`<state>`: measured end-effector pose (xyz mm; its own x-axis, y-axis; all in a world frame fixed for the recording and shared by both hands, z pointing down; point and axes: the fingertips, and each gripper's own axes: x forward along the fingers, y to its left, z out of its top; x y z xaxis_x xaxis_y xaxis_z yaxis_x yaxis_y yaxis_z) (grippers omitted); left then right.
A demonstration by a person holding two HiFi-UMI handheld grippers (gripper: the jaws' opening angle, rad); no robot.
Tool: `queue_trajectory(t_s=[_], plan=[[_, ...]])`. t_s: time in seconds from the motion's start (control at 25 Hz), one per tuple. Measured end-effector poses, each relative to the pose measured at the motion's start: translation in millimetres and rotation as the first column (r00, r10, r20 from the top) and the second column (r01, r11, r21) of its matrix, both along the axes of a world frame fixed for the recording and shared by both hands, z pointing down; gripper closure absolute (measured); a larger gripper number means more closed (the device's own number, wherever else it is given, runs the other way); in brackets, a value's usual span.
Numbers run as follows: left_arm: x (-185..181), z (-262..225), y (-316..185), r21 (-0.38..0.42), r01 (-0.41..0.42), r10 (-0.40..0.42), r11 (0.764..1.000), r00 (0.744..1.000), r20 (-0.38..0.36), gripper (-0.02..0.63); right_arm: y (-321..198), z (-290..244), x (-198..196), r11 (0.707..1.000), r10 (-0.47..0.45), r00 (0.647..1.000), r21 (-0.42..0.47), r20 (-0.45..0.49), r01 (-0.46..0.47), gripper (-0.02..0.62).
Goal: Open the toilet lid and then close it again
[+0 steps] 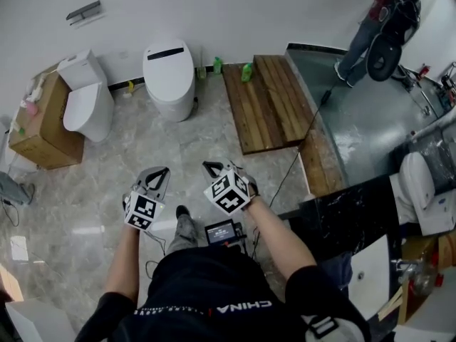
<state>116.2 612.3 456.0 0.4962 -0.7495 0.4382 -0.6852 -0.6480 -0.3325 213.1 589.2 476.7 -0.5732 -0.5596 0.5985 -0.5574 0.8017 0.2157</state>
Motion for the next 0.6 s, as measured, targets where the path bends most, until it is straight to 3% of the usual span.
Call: queue_trajectory(t_s=[0.6], plan=[[-120.6, 4.2, -197.3, -0.029, -0.077, 0.076, 0.997, 0.996, -0.042, 0.596, -185.0, -3.0, -110.3, 0.992, 0.125, 0.992, -0.032, -0.002, -0.125, 0.581]])
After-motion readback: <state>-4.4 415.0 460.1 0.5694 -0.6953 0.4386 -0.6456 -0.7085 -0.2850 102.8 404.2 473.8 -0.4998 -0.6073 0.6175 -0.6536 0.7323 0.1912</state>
